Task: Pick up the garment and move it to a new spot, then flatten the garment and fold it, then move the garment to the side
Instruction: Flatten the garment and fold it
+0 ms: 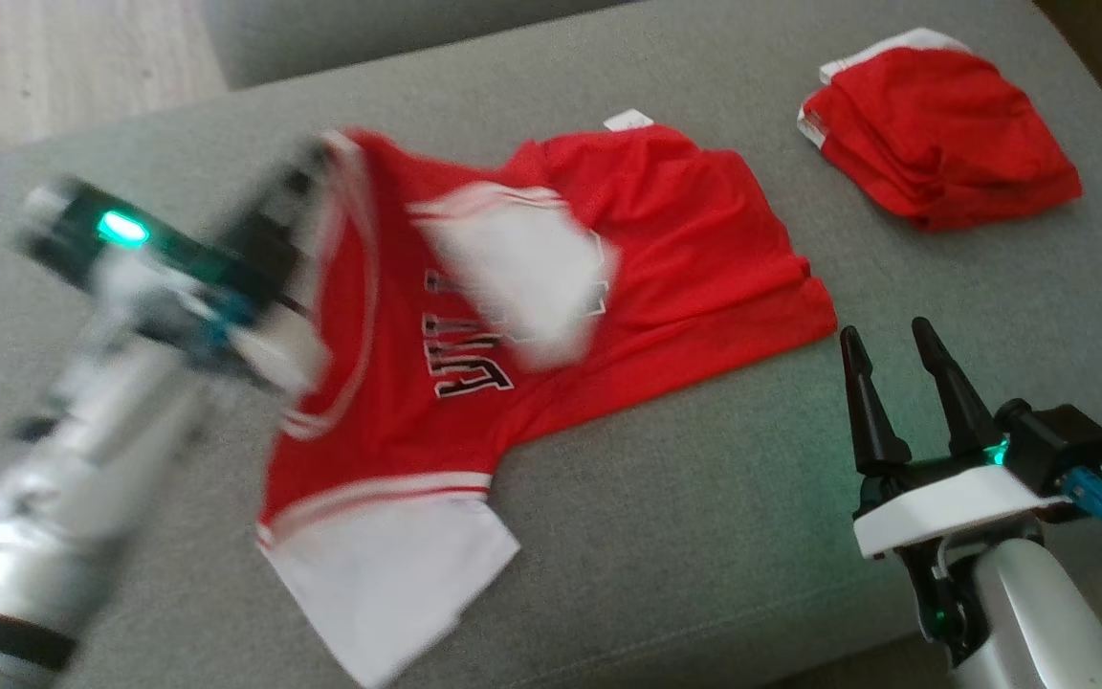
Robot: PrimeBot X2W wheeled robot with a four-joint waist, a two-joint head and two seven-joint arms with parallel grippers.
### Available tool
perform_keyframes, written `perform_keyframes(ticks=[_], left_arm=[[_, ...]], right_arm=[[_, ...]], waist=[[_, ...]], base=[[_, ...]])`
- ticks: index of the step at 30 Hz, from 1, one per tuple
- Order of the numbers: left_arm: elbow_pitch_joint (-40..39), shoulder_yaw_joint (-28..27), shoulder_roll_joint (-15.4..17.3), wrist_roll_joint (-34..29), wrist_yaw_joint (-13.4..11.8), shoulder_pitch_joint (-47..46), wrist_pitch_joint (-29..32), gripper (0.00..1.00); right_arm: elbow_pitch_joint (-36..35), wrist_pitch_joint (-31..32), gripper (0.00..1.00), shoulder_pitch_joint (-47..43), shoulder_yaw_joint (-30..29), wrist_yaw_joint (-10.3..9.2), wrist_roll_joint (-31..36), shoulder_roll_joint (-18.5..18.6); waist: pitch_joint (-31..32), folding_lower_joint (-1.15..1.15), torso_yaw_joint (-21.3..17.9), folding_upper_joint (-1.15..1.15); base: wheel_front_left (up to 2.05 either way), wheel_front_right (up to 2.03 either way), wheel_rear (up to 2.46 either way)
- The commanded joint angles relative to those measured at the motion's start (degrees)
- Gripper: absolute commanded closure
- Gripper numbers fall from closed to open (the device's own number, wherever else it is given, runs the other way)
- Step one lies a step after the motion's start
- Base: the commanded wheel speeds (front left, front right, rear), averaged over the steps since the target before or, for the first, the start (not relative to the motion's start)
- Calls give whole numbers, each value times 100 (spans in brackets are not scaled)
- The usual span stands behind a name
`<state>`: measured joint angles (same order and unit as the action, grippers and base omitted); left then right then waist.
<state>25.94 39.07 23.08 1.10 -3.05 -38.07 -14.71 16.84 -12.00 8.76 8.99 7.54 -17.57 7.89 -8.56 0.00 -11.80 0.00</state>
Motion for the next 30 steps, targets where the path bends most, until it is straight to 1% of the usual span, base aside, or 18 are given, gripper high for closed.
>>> perform_keyframes(ticks=[1,3,6,9,11,12,13,15,18,20,23,25,28,29,30], left_arm=[[-159,-337,319,8,-12,-400,-29,100],[-90,-496,622,-9,30,-630,-29,100],[51,-698,944,-20,68,-988,-29,100],[258,-854,1220,-82,45,-1347,-29,100],[508,-955,1328,-81,-34,-1490,-29,100],[720,-1008,1349,-33,-56,-1505,-29,72],[940,-1052,1343,19,-79,-1512,-29,0],[1098,-1137,1258,146,-120,-1510,-29,0],[1179,-1224,1094,334,-199,-1260,-29,0],[1017,-1306,986,462,-306,-970,-29,0],[476,-1571,746,781,-532,-334,-29,0],[22,-1736,504,1020,-632,227,-29,0],[-576,-1886,71,1340,-707,1175,-29,0],[-839,-1926,-226,1519,-745,1792,-29,0],[-906,-1936,-358,1589,-755,2056,-29,0]], right_arm=[[-208,-29,0,92,112,-5,38,5],[-221,-33,0,136,123,-5,52,-20],[-237,-31,0,206,142,-5,76,-51],[-251,-53,0,262,122,-5,106,-65],[-254,-78,0,283,105,-5,120,-83],[-251,-90,0,287,104,-5,127,-96],[-243,-102,0,283,99,-5,131,-108],[-234,-125,0,256,54,-5,134,-134],[-200,-158,0,174,-20,-5,160,-176],[-168,-177,0,126,-49,-5,169,-203],[-125,-201,0,50,-109,-5,169,-224],[-84,-214,0,-21,-141,-5,170,-223],[-11,-230,0,-132,-154,-5,144,-217],[27,-236,0,-177,-126,-5,113,-219],[47,-239,0,-186,-107,-5,96,-218]], waist=[[-123,0,-92,0],[-267,0,-189,0],[-503,0,-354,0],[-721,0,-499,0],[-818,0,-568,0],[-845,0,-598,0],[-855,0,-614,0],[-869,0,-606,0],[-813,0,-496,0],[-738,0,-381,0],[-584,0,-129,0],[-451,0,89,0],[-230,0,422,0],[-90,0,611,0],[-18,0,692,0]], base=[[0,0,0],[0,0,0],[0,0,0],[0,0,0],[0,0,0],[0,0,0],[0,0,0],[0,0,0],[0,0,0],[0,0,0],[0,0,0],[0,0,0],[0,0,0],[0,0,0],[0,0,0]])
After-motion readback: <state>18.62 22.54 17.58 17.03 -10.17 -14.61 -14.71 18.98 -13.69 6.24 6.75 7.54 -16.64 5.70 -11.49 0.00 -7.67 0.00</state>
